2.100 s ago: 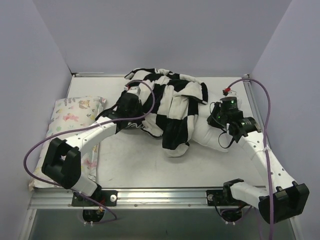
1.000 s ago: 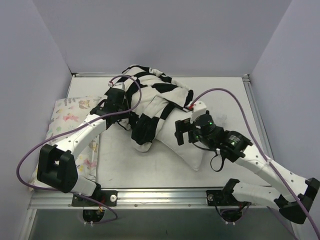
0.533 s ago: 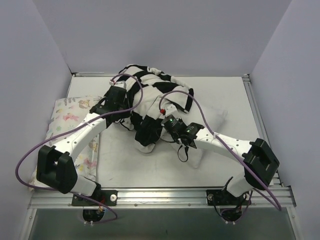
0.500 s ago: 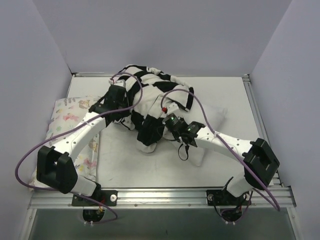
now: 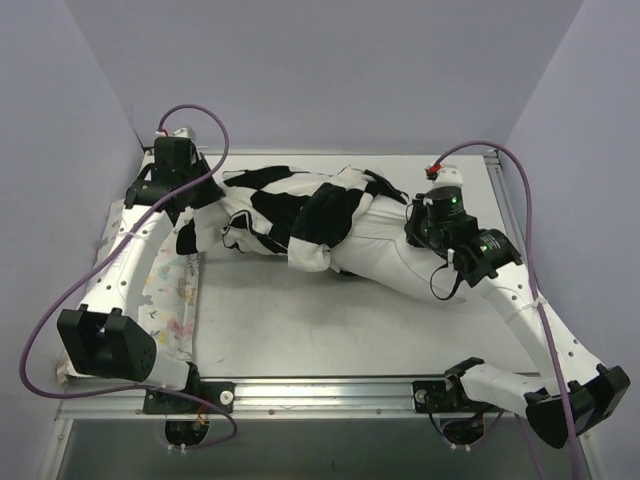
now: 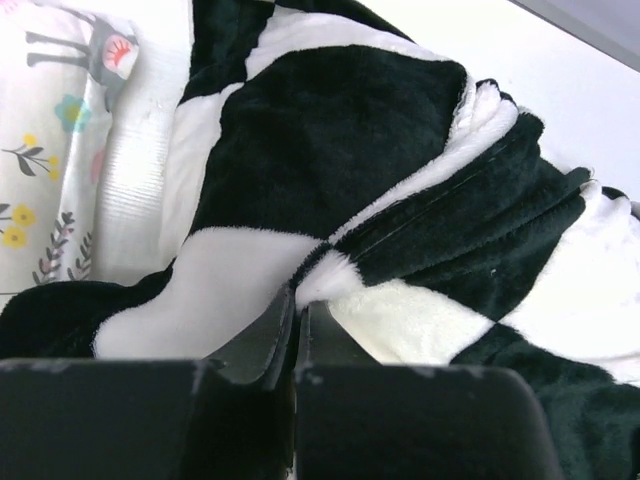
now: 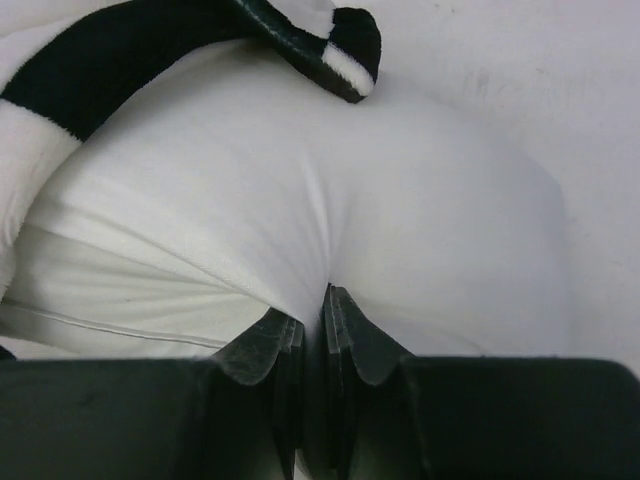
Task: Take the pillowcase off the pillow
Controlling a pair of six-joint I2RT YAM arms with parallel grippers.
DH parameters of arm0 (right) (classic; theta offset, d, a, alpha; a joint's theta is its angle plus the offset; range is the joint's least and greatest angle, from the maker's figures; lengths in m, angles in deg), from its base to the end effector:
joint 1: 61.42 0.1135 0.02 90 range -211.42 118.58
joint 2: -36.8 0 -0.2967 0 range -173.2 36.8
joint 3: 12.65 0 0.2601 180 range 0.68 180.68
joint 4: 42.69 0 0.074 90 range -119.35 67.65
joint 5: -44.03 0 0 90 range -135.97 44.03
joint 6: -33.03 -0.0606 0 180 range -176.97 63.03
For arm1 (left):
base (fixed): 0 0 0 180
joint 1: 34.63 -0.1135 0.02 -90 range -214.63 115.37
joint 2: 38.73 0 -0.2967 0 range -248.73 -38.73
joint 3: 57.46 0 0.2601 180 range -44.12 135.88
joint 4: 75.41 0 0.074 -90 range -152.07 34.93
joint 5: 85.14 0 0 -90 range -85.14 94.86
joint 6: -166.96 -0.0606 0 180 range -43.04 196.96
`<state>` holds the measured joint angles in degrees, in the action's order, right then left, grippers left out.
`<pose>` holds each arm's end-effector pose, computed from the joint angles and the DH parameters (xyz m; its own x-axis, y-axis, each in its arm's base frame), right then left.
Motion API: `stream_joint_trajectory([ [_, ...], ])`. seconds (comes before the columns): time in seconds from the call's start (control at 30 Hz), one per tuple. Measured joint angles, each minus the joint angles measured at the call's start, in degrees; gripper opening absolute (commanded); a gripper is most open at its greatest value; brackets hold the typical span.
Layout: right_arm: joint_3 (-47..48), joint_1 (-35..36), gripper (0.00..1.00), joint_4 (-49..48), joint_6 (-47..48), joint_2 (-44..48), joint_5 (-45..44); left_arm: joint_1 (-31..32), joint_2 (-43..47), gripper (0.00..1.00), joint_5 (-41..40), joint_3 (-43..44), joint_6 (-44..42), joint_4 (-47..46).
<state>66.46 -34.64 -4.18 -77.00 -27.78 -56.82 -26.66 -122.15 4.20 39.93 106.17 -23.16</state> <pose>0.2430 0.1099 0.3925 -0.4399 0.1548 -0.8846 -0.1472 0.9593 0.2411 0.3408 -0.0470 0.3877 -0.5988 -0.4089 -0.6887 -0.1862 0.9074 -0.3769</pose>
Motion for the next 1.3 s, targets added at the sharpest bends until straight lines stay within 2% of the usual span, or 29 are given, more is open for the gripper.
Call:
stream_joint_trajectory([
  [0.17, 0.0, -4.7, 0.00, 3.2, -1.2, 1.8, 7.4, -1.1, -0.7, 0.00, 4.6, 0.0, 1.2, 0.5],
  [0.2, 0.0, -5.2, 0.00, 3.6, -1.3, 1.8, 8.2, -1.2, -1.2, 0.04, 5.7, 0.0, 1.1, 0.5],
  [0.23, 0.0, -5.6, 0.00, 4.0, -1.4, 1.8, 8.9, -1.4, -1.7, 0.14, 6.6, 0.0, 1.1, 0.5],
  [0.27, 0.1, -5.9, 0.00, 4.4, -1.5, 1.8, 9.6, -1.5, -2.0, 0.46, 7.2, -0.1, 1.0, 0.4],
  [0.33, 0.6, -6.5, 0.00, 5.6, -1.5, 1.8, 10.4, -1.5, -2.0, 0.67, 7.1, -1.2, -0.2, -0.9],
  [0.4, 1.5, -7.5, 0.00, 7.6, -1.4, 1.8, 10.3, -1.4, -0.9, 0.80, 6.4, -2.9, -1.4, -2.5],
  [0.5, 2.1, -8.3, 0.00, 9.2, -1.3, 2.1, 10.0, 2.3, 1.5, 0.85, 4.0, -3.8, -2.9, -3.2],
  [0.63, 1.6, -7.8, 0.00, 10.8, -0.9, 3.4, 9.3, 13.3, 5.9, 0.88, 0.6, -2.0, -4.8, -4.3],
  [0.77, -2.5, -4.4, 0.00, 10.5, -1.2, 7.5, 7.4, 27.1, 5.4, 0.89, -3.1, 4.0, -7.1, -6.4],
  [0.87, -7.1, -1.0, 0.00, 9.7, -2.4, 10.4, 6.7, 36.5, 0.6, 0.89, -5.4, 9.2, -8.8, -8.5],
  [1.03, -13.2, 2.0, 0.00, 8.2, -4.7, 12.6, 6.6, 43.3, -11.0, 0.89, -8.6, 12.5, -10.6, -10.0],
  [1.13, -14.4, 2.2, 0.00, 7.8, -5.3, 12.6, 6.3, 45.7, -18.6, 0.86, -9.7, 13.2, -11.5, -9.4],
  [1.17, -14.7, 2.2, 0.00, 7.5, -5.4, 12.7, 6.0, 46.2, -20.7, 0.82, -10.1, 13.6, -11.7, -9.1],
  [1.2, -14.9, 2.3, 0.00, 7.3, -5.5, 12.8, 5.7, 46.5, -22.4, 0.67, -10.7, 14.1, -11.8, -8.7],
  [1.27, -15.3, 2.3, 0.00, 7.1, -5.5, 13.1, 5.4, 46.5, -24.5, 0.46, -12.3, 15.6, -11.9, -7.8],
  [1.3, -15.5, 2.3, 0.00, 6.8, -5.5, 13.4, 5.2, 46.3, -25.2, 0.22, -13.4, 16.8, -11.9, -7.2],
])
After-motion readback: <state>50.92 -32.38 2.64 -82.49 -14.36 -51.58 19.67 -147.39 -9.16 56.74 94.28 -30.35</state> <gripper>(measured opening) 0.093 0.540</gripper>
